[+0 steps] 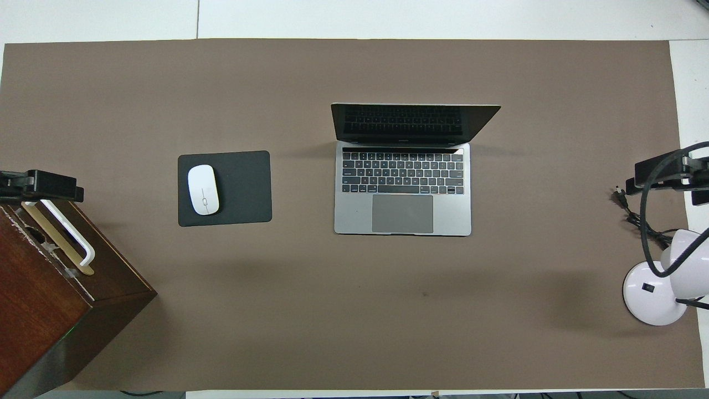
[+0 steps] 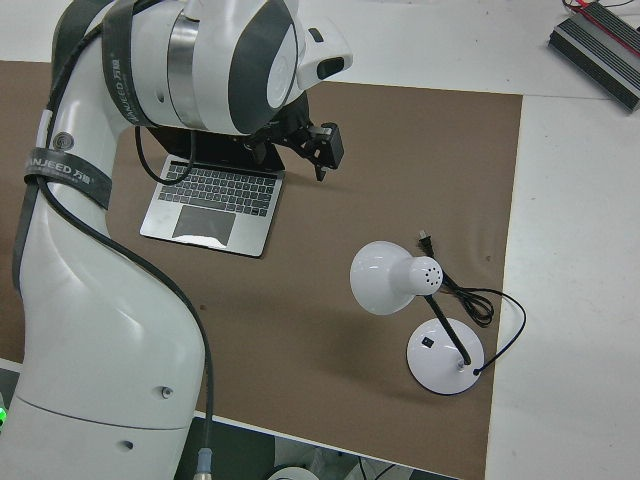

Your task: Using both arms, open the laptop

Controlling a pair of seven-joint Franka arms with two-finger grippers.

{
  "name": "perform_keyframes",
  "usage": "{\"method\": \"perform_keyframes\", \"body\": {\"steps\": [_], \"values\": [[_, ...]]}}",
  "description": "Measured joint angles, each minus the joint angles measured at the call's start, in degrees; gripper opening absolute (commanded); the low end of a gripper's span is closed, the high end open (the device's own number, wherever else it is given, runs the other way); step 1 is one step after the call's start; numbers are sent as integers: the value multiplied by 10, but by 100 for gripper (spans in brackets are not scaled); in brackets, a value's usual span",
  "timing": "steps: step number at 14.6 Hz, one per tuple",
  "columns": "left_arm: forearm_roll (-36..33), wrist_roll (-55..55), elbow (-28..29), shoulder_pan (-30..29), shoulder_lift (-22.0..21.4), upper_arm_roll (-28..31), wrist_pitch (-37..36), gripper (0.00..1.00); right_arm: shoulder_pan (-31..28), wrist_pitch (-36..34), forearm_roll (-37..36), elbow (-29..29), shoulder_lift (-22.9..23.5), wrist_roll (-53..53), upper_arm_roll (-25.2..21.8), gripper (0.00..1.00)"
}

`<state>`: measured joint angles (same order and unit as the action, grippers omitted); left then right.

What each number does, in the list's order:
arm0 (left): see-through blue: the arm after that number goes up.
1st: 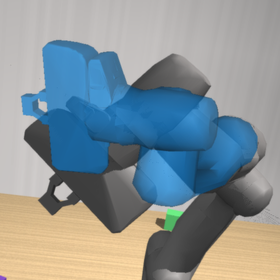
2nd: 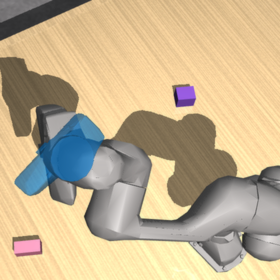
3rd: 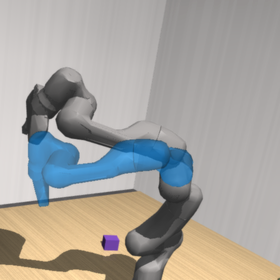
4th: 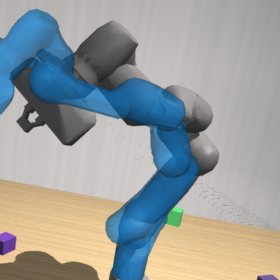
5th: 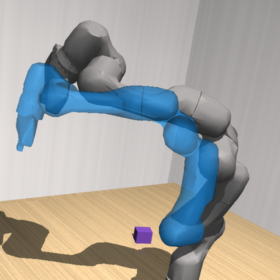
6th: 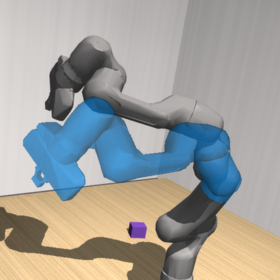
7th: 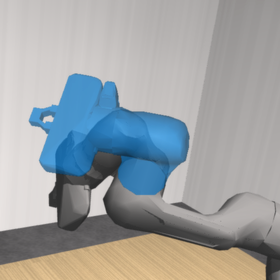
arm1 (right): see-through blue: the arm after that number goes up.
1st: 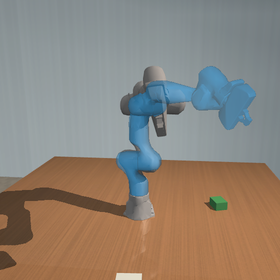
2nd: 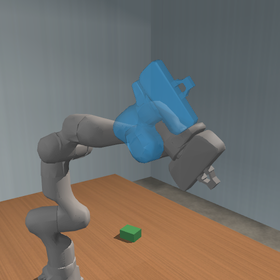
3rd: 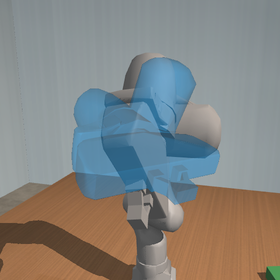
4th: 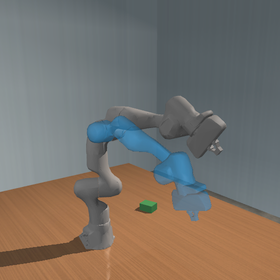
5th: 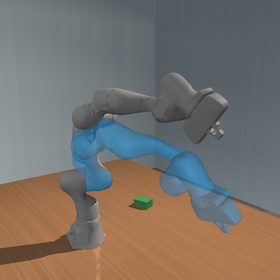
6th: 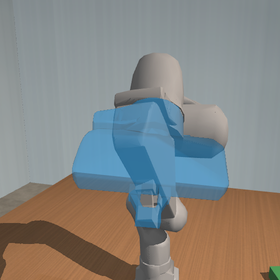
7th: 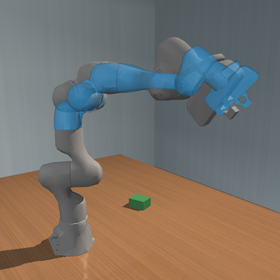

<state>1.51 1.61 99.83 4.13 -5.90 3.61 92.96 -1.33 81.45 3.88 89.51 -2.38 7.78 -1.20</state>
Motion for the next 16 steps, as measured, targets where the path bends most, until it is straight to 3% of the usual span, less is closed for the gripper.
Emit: {"method": "perform_keyframes", "body": {"steps": [7,16], "values": [[0,0,-34,0,13,-2,-70,100,0,0,0,0,0,0,0,100],[0,0,-36,-1,13,-2,-76,100,0,0,0,0,0,0,0,100]]}}
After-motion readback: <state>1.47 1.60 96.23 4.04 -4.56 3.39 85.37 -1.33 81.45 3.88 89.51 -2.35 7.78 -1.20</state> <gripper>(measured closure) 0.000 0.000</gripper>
